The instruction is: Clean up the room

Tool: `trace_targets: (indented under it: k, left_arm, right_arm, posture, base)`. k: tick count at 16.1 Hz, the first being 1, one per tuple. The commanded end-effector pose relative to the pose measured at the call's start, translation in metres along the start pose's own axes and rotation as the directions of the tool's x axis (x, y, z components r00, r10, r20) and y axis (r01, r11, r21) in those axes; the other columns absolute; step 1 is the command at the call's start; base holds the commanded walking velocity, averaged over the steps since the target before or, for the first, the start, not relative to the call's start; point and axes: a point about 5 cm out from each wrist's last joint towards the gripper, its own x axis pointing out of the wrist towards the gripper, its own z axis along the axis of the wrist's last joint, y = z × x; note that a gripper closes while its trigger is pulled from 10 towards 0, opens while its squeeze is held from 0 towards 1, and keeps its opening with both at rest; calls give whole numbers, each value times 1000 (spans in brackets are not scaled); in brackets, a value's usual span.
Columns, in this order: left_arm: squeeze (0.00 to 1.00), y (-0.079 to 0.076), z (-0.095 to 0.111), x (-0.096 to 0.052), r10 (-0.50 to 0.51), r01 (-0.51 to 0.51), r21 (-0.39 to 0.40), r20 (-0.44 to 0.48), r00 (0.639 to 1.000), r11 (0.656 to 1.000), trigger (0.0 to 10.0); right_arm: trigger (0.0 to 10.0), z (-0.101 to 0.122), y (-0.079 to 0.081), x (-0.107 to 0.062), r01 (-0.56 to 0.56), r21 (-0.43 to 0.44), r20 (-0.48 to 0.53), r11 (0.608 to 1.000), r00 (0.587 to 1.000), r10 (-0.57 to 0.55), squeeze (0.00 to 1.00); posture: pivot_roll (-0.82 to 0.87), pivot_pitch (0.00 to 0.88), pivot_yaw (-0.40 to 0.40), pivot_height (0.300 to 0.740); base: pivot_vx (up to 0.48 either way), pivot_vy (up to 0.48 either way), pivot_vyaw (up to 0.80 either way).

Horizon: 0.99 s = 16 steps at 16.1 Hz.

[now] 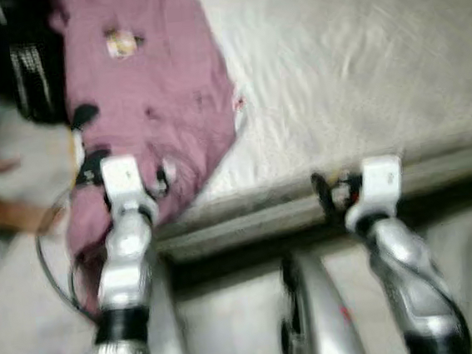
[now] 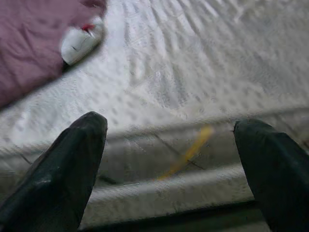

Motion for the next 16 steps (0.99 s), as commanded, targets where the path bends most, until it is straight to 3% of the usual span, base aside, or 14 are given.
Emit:
trace_targets:
  k: [1, 16]
  left_arm:
    - [0, 0, 7, 2, 1, -1, 2, 24, 1000, 1000, 10000]
    - [0, 0, 7, 2, 1, -1, 2, 24, 1000, 1000, 10000]
  right_arm:
    - [10000, 5, -2, -1, 2, 9, 17, 1000, 1000, -3, 0]
    - [10000, 5, -2, -1, 2, 9, 17, 1000, 1000, -3, 0]
  posture:
    - [-36, 206, -37, 501]
    - [-36, 206, -37, 501]
  base:
    - [0, 0, 0]
    - [0, 0, 0]
